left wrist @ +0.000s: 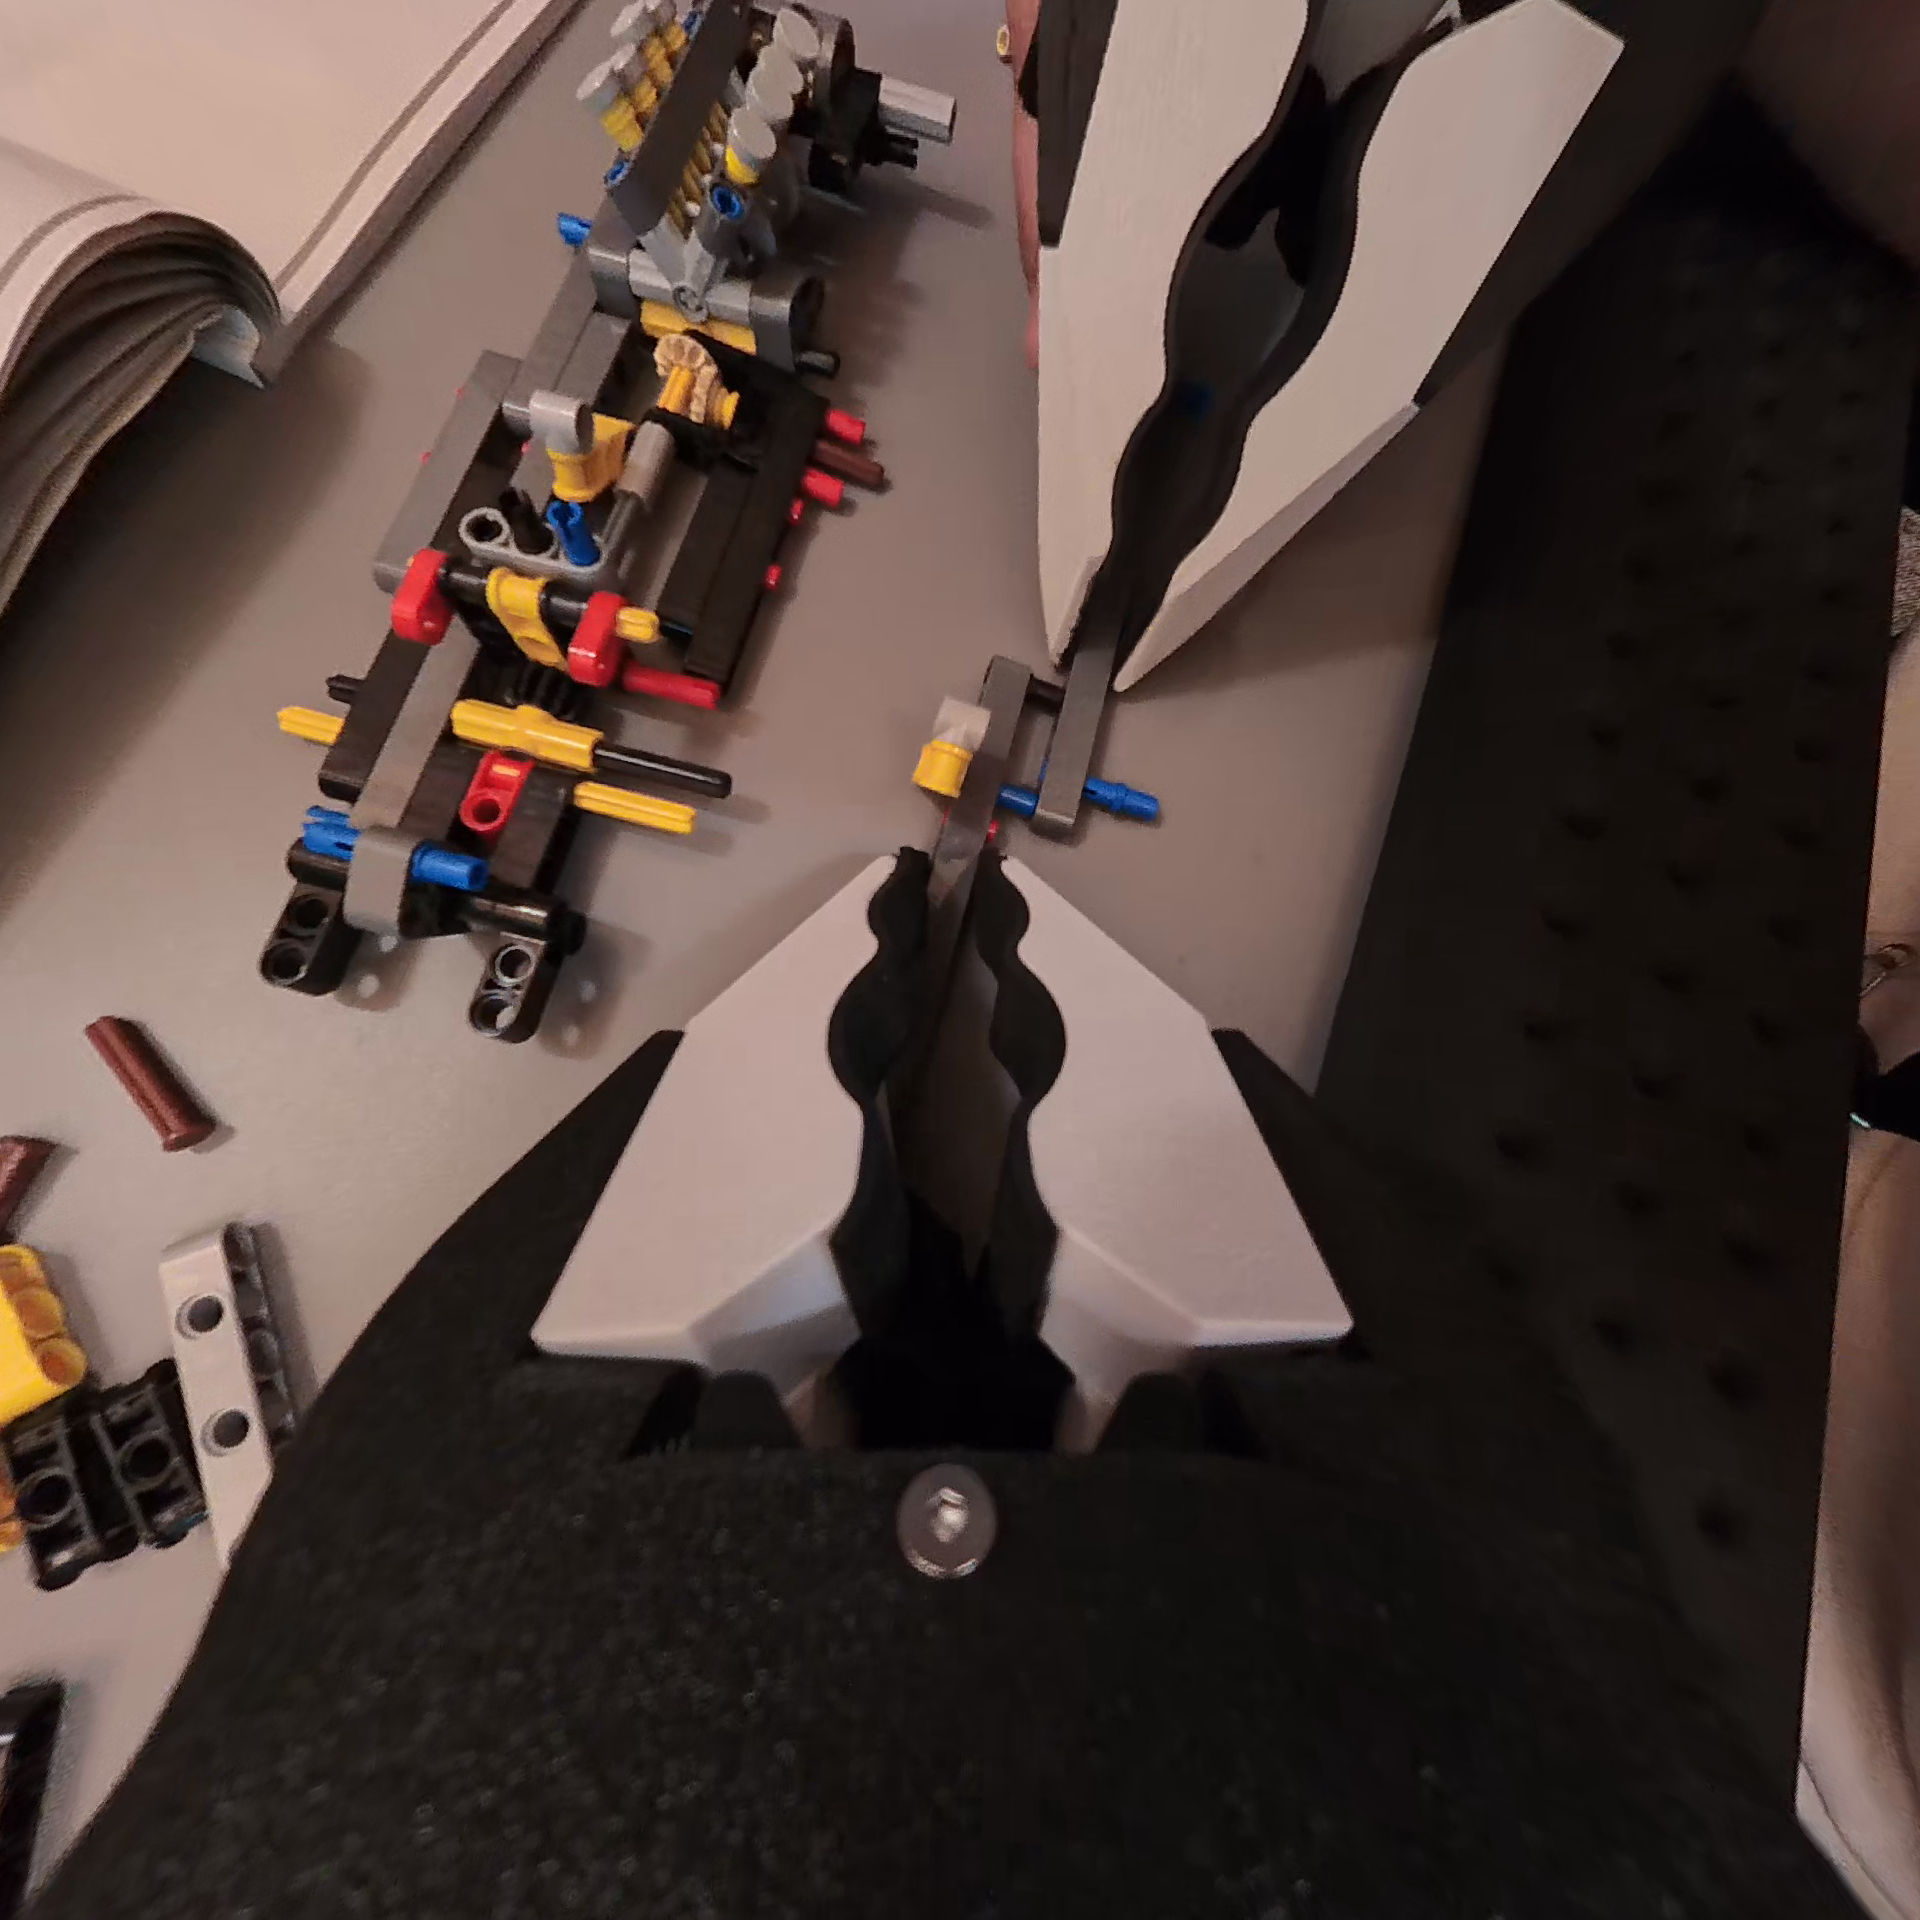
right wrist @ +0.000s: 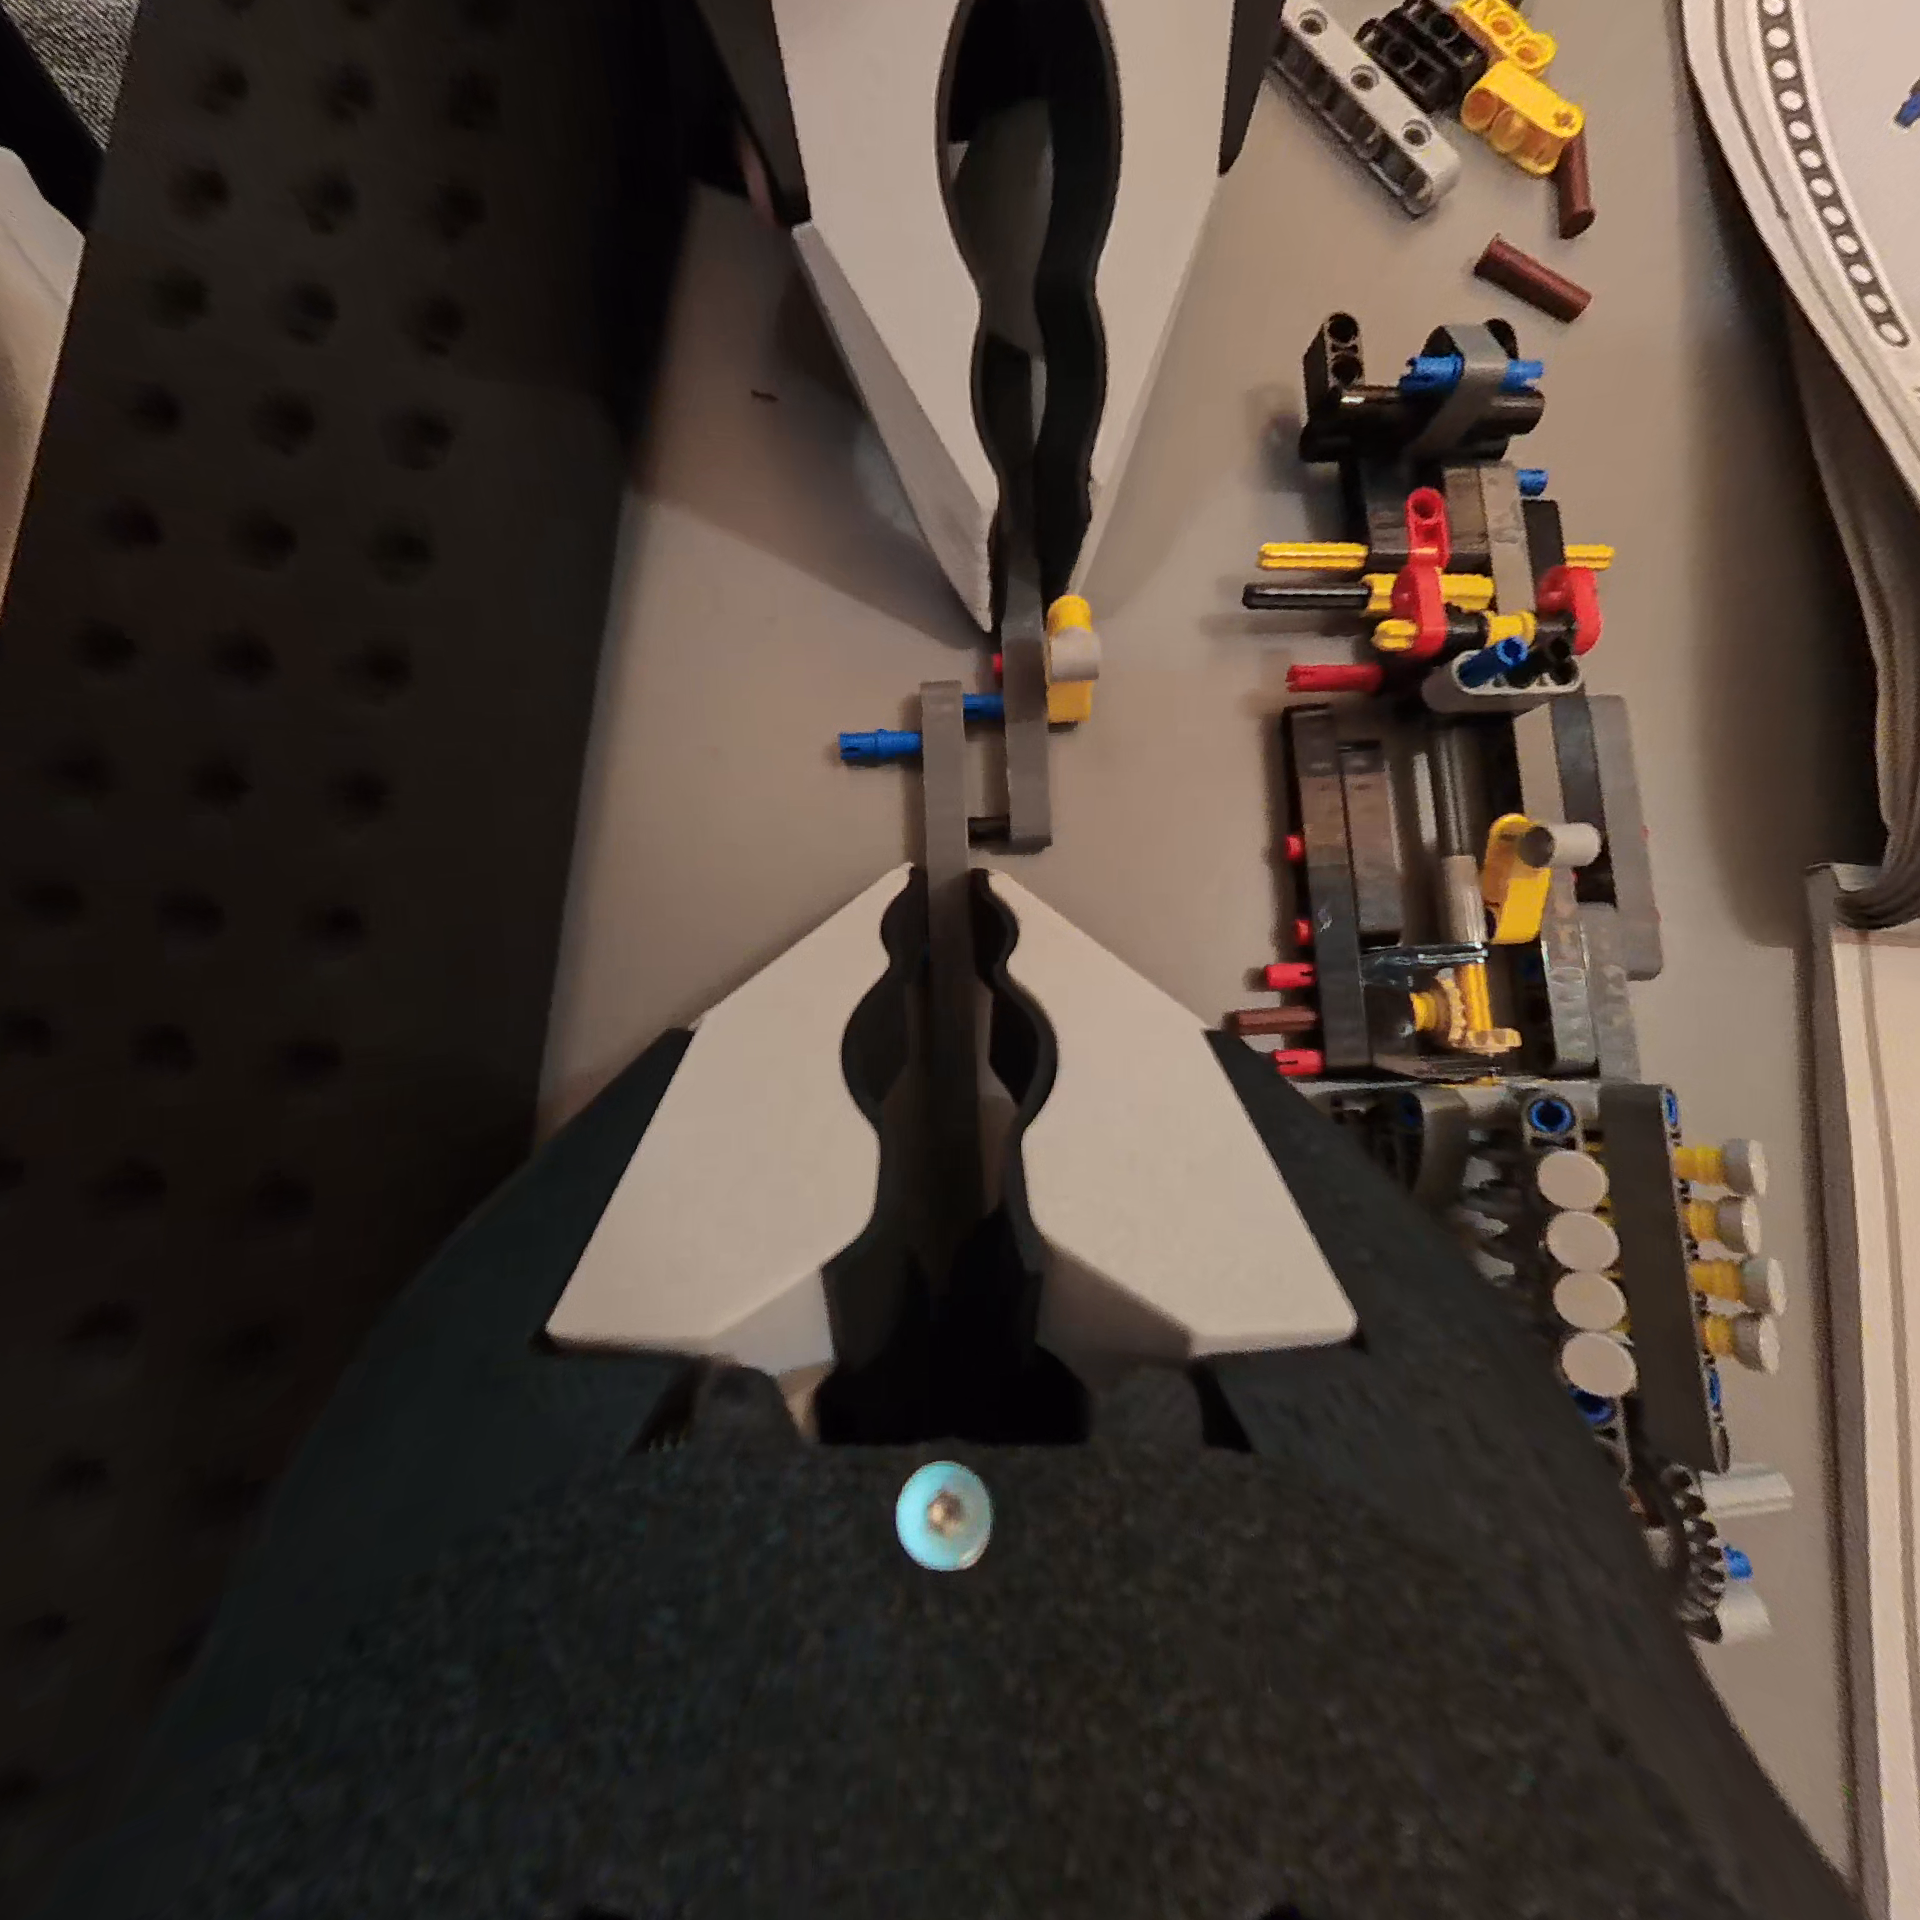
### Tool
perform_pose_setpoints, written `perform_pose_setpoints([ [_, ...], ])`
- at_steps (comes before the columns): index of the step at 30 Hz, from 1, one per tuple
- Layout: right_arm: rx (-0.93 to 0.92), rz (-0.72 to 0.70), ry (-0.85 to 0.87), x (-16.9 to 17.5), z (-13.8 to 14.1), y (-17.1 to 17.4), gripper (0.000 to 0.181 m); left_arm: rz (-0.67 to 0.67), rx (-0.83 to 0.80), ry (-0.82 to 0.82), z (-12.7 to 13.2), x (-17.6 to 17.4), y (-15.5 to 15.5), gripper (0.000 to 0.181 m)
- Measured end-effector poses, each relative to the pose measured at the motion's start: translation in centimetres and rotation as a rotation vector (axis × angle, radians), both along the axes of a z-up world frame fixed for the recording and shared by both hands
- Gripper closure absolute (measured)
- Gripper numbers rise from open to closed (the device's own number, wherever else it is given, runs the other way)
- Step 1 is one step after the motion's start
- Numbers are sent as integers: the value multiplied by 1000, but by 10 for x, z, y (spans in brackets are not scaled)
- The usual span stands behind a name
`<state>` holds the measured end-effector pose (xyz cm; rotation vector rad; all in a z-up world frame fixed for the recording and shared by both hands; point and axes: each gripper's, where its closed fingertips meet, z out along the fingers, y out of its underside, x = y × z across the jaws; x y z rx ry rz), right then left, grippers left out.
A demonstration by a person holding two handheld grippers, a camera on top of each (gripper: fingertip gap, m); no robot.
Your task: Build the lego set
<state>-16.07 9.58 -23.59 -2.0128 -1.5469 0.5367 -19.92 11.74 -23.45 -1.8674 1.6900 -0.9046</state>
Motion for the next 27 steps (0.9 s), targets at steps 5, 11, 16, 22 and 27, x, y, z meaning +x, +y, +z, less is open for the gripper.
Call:
perform_pose_setpoints([
  [5,-13,-13,-7,0,0,0,175,-2,-4,1,0,0,0,173],
  [11,-32,-24,-15,2,0,-1,175,-7,-11,-2,0,-1,-1,173],
  [16,-51,-45,-15,1,0,0,175,-1,-10,0,0,-1,-1,173],
  [22,-56,-79,-5,1,0,6,169,9,-14,-1,0,-1,0,173],
  [27,0,-127,-25,5,1,19,139,6,-12,0,0,-1,0,173],
])
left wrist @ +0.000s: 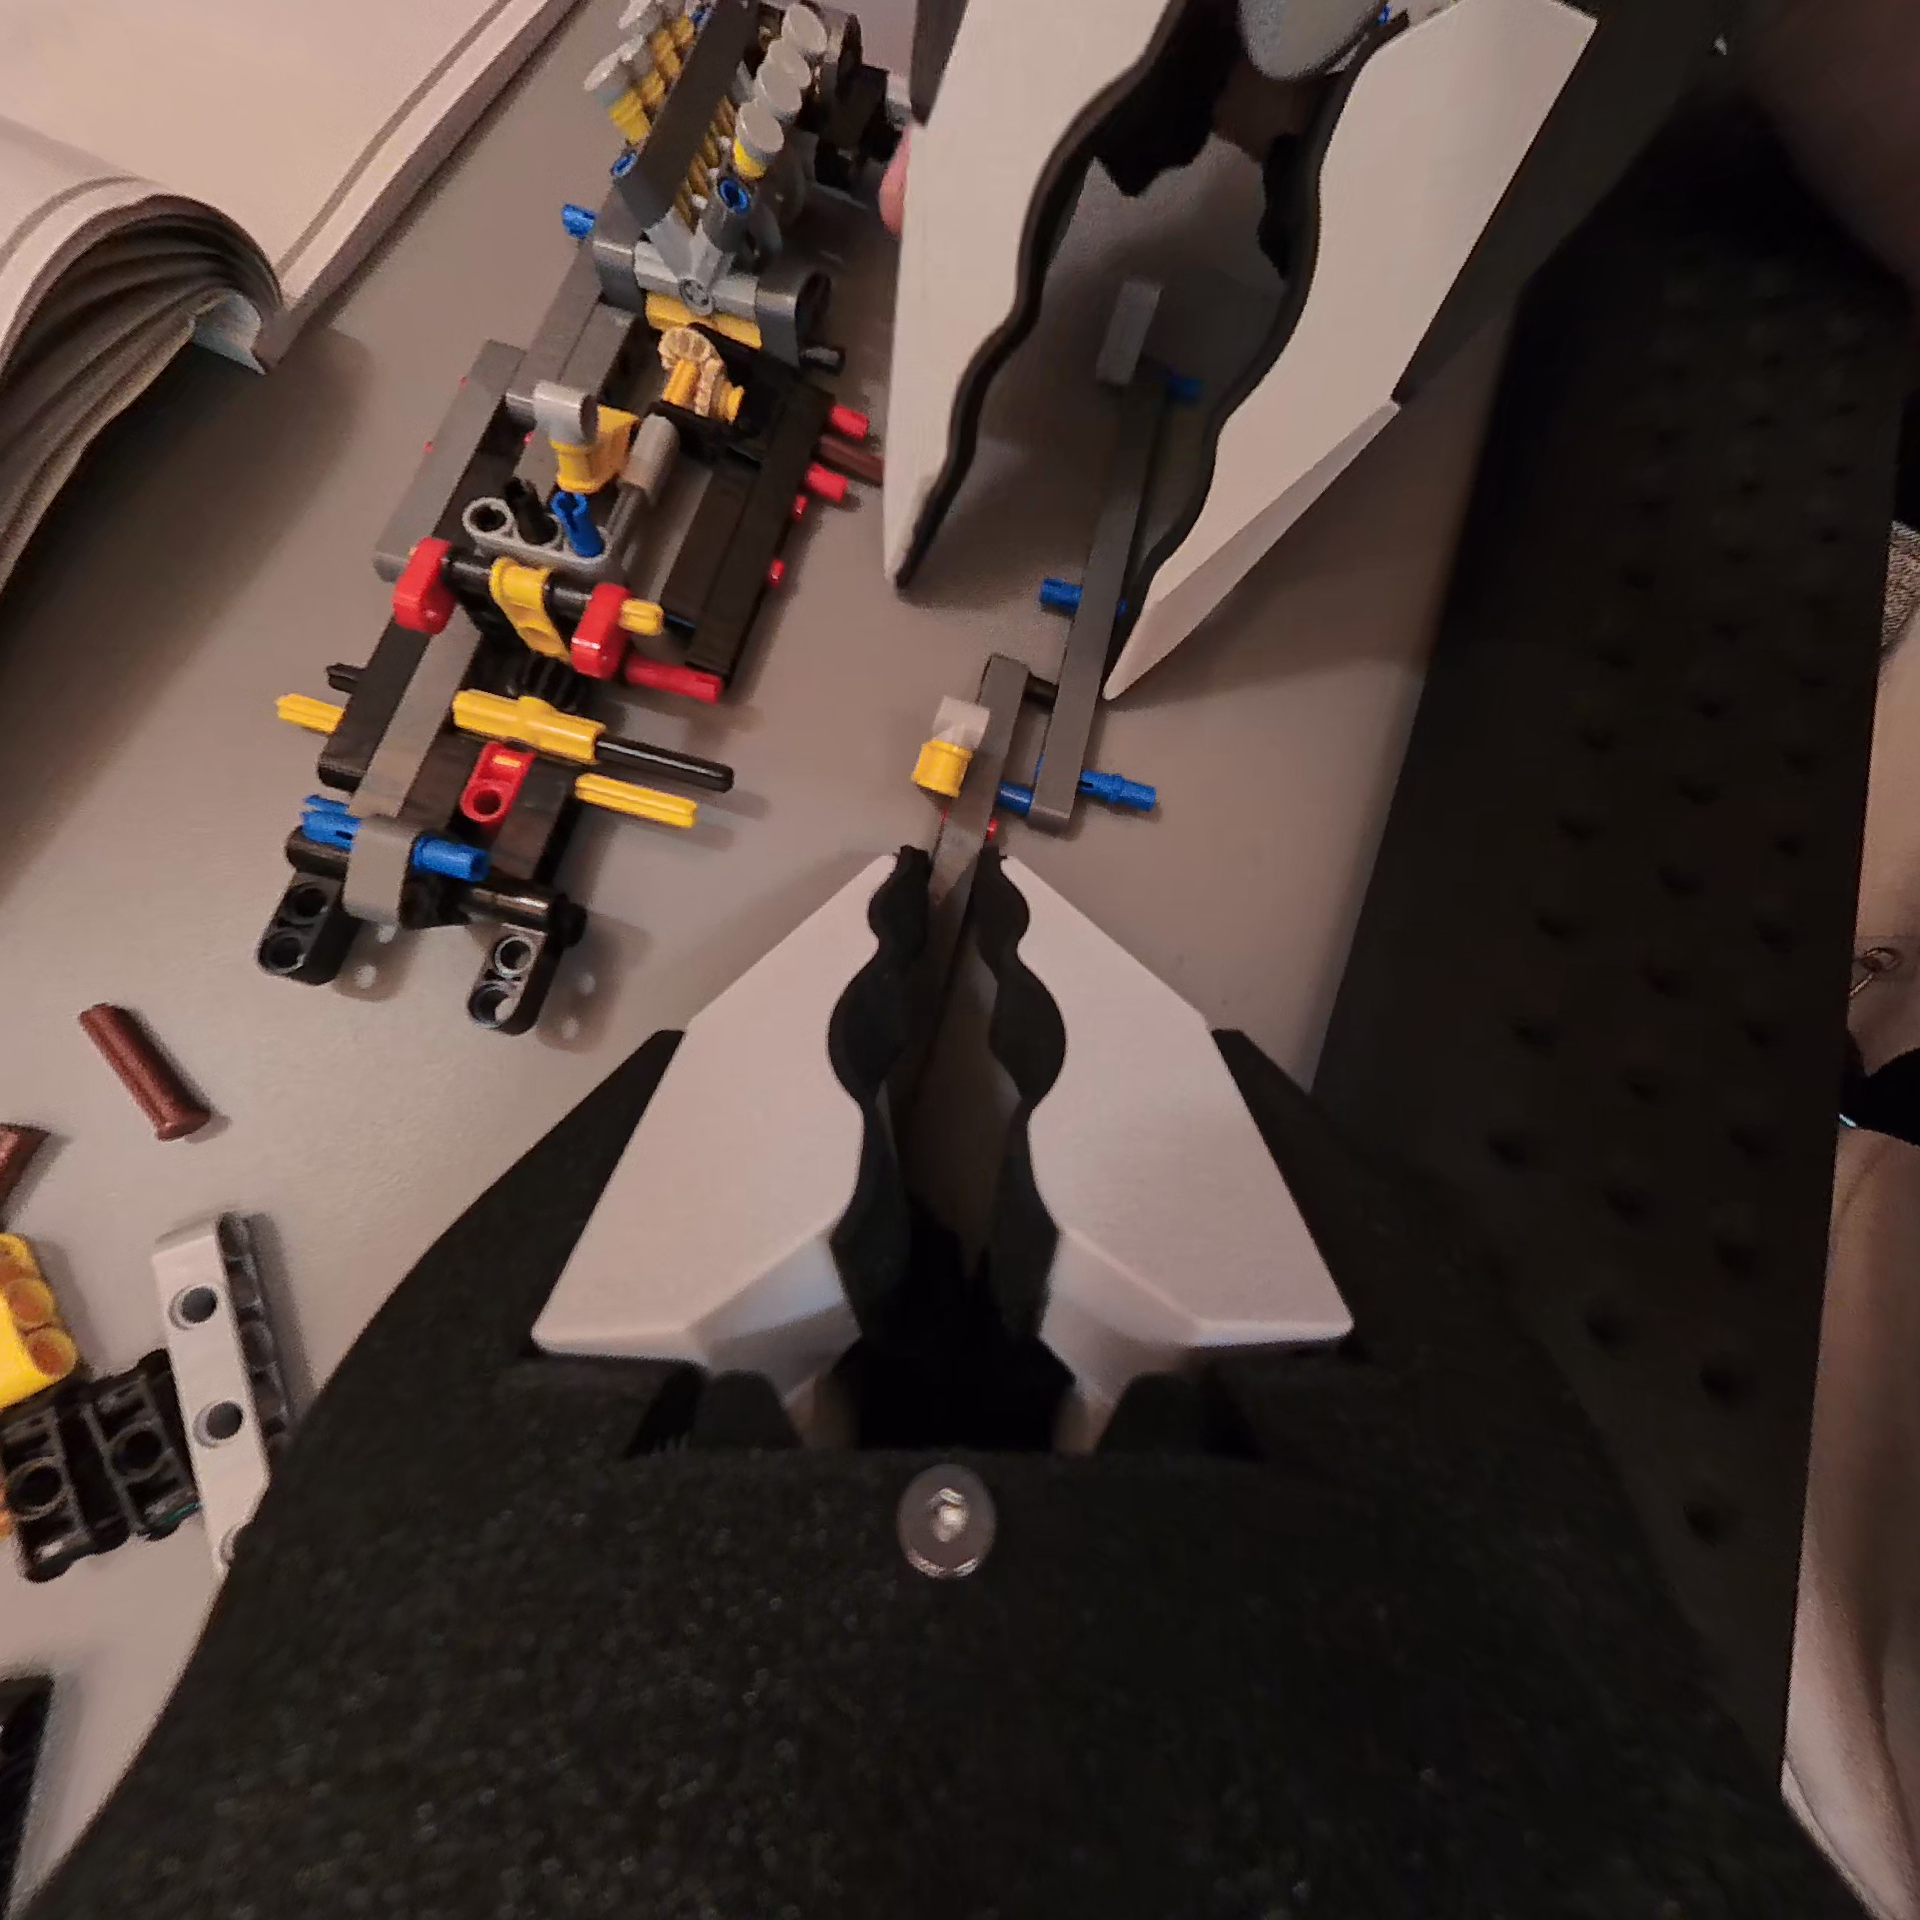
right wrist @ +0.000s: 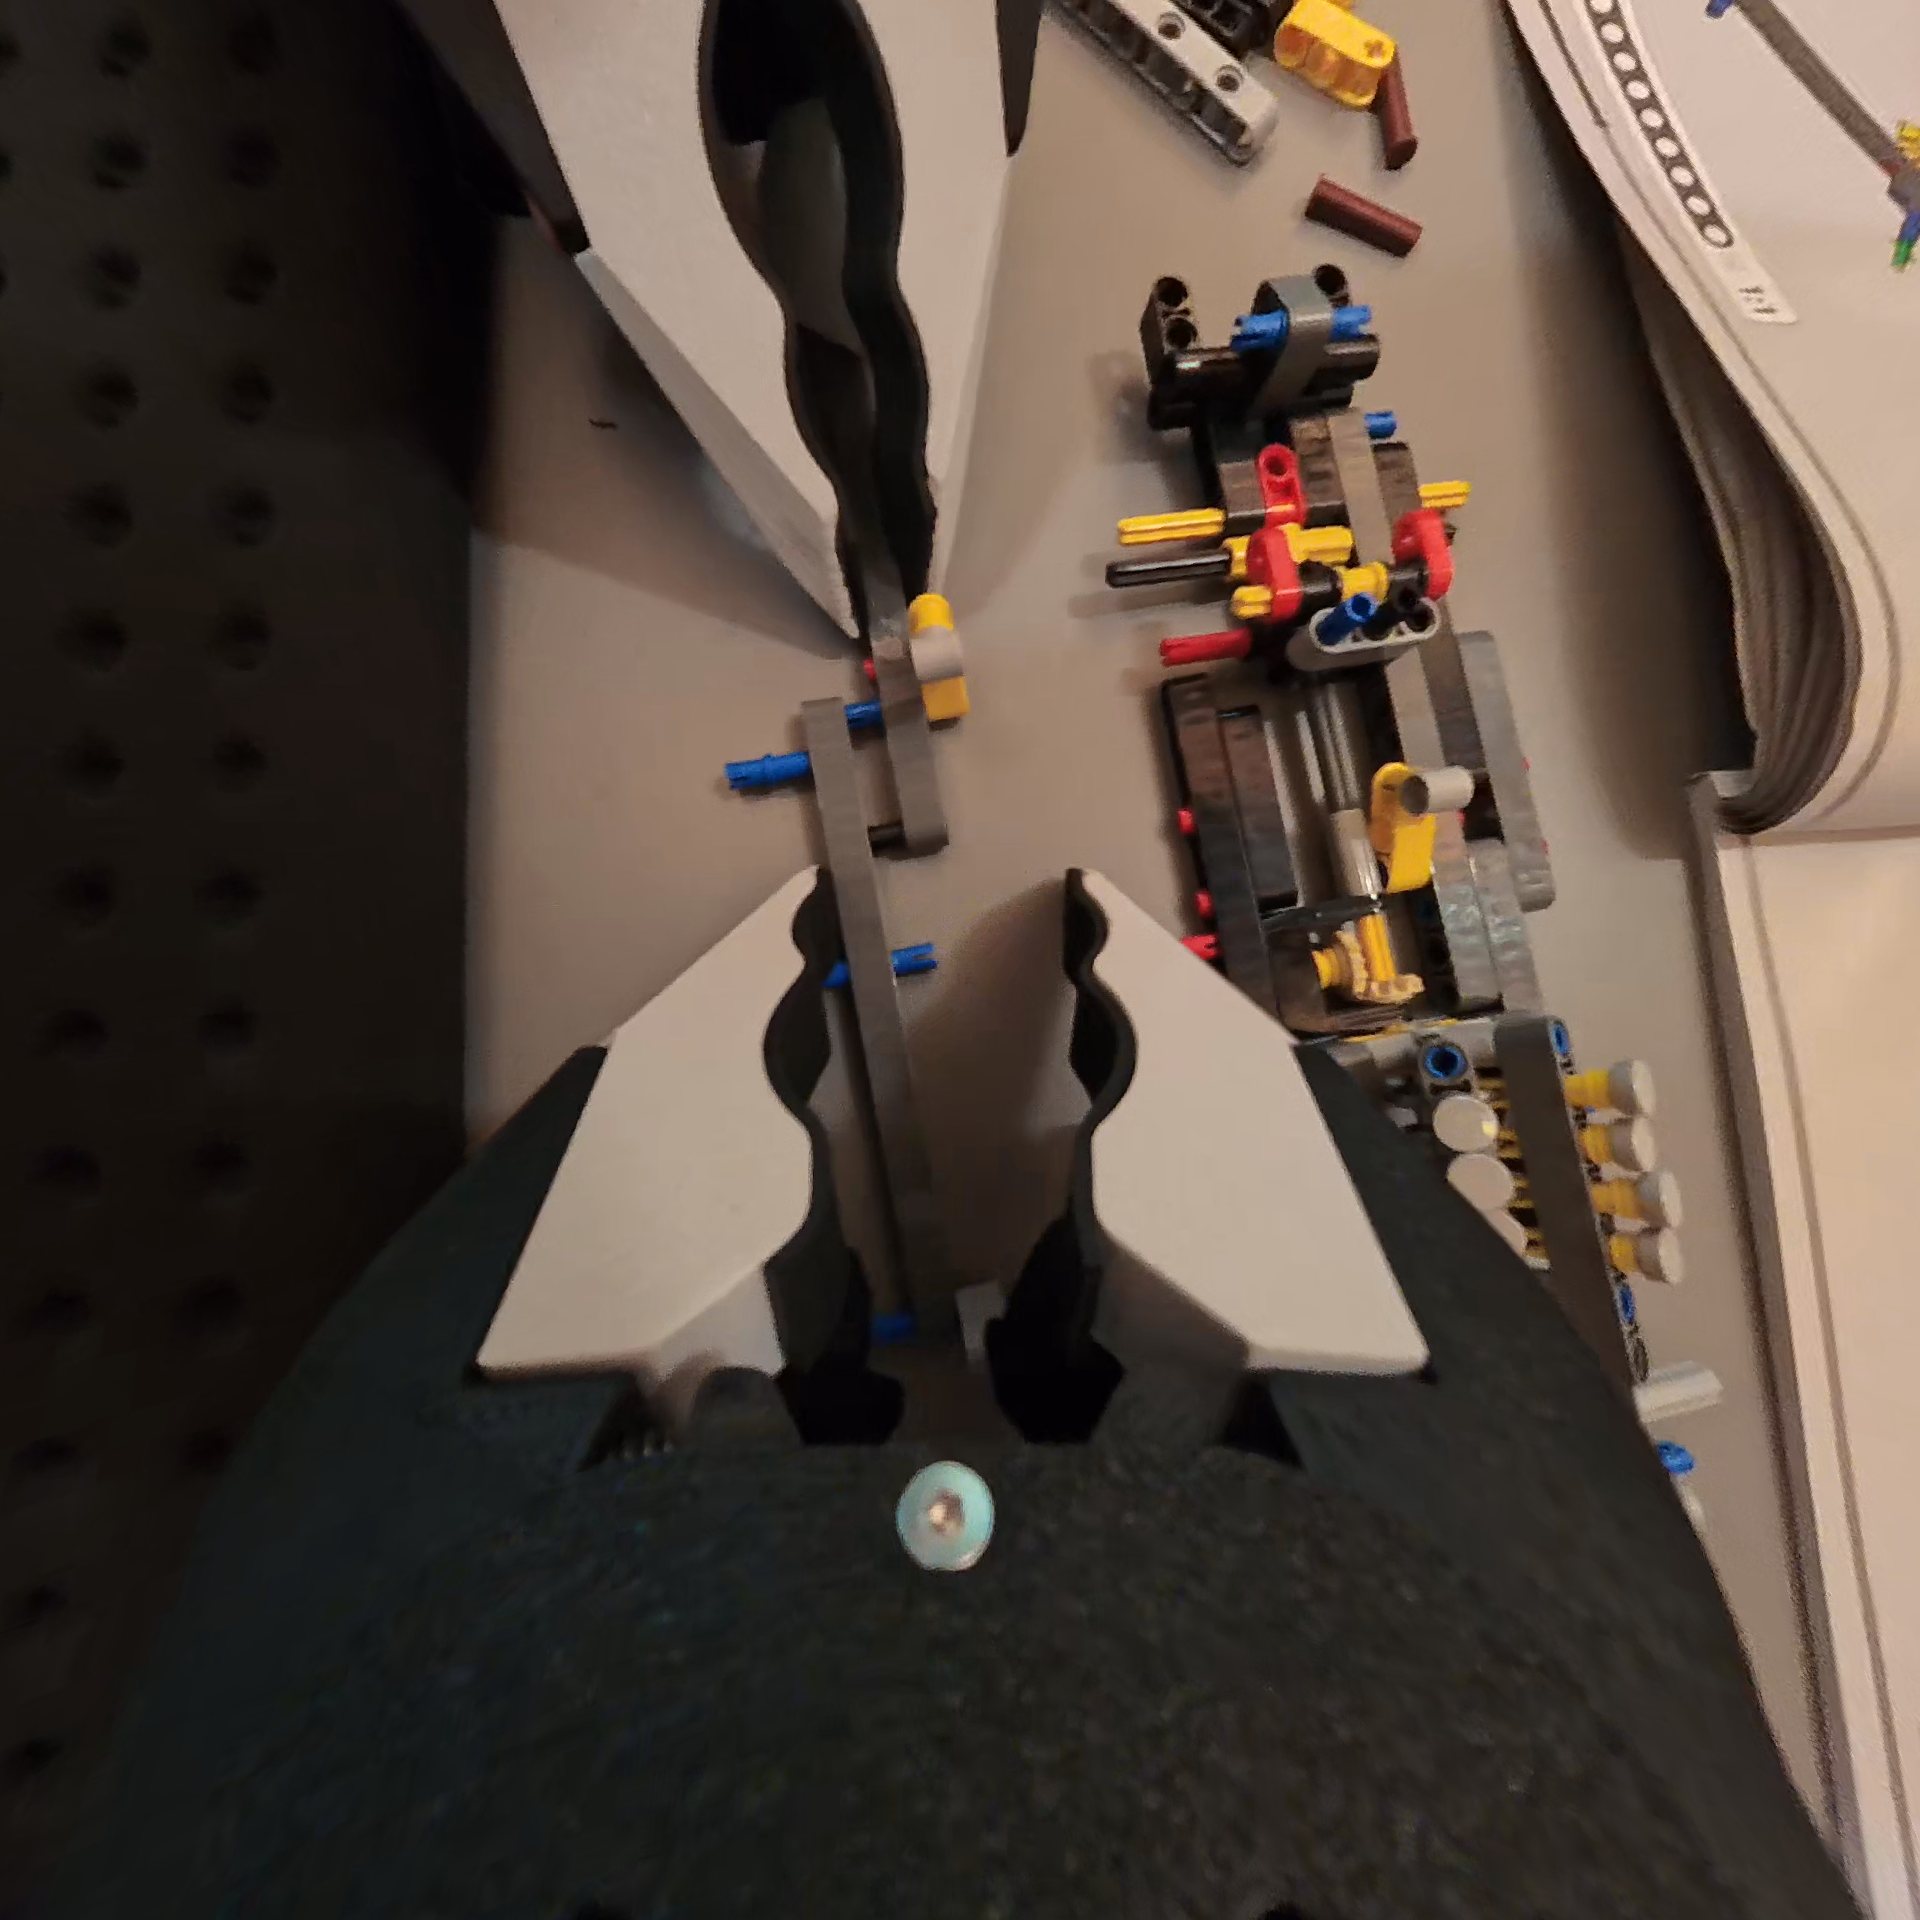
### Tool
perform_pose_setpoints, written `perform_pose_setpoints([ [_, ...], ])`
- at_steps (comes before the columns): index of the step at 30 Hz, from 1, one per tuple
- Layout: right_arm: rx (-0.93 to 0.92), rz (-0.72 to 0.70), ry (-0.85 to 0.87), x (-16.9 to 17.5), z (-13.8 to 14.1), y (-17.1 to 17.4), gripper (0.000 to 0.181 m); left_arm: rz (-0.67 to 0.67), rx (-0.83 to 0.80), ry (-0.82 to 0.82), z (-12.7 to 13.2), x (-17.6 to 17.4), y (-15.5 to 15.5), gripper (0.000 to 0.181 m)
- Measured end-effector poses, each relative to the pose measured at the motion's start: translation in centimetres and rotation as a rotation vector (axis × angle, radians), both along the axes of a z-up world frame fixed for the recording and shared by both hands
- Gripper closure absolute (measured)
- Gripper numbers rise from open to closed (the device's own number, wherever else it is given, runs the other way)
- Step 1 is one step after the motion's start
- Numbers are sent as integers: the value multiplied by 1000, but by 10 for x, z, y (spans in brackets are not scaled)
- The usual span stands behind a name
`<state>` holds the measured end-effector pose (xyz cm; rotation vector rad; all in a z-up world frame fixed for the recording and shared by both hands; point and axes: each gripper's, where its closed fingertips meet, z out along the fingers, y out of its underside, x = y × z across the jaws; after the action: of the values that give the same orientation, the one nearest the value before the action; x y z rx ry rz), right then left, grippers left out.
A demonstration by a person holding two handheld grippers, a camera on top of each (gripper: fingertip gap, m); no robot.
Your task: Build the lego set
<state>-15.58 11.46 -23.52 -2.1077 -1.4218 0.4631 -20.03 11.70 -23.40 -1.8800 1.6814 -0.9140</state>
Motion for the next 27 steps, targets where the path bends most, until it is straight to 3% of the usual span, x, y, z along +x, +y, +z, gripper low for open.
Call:
perform_pose_setpoints([
  [10,25,118,11,-10,0,-11,169,6,-11,4,0,-2,2,173],
  [15,-5,92,55,-10,0,-10,165,2,-40,11,0,-3,2,173],
  [18,44,83,50,-8,1,-3,150,-1,-40,10,0,-3,1,173],
  [22,164,209,79,-12,3,-8,161,-2,-50,11,0,-3,1,173],
  [27,196,203,93,-14,4,-7,160,-2,-52,11,-1,-2,1,173],
])
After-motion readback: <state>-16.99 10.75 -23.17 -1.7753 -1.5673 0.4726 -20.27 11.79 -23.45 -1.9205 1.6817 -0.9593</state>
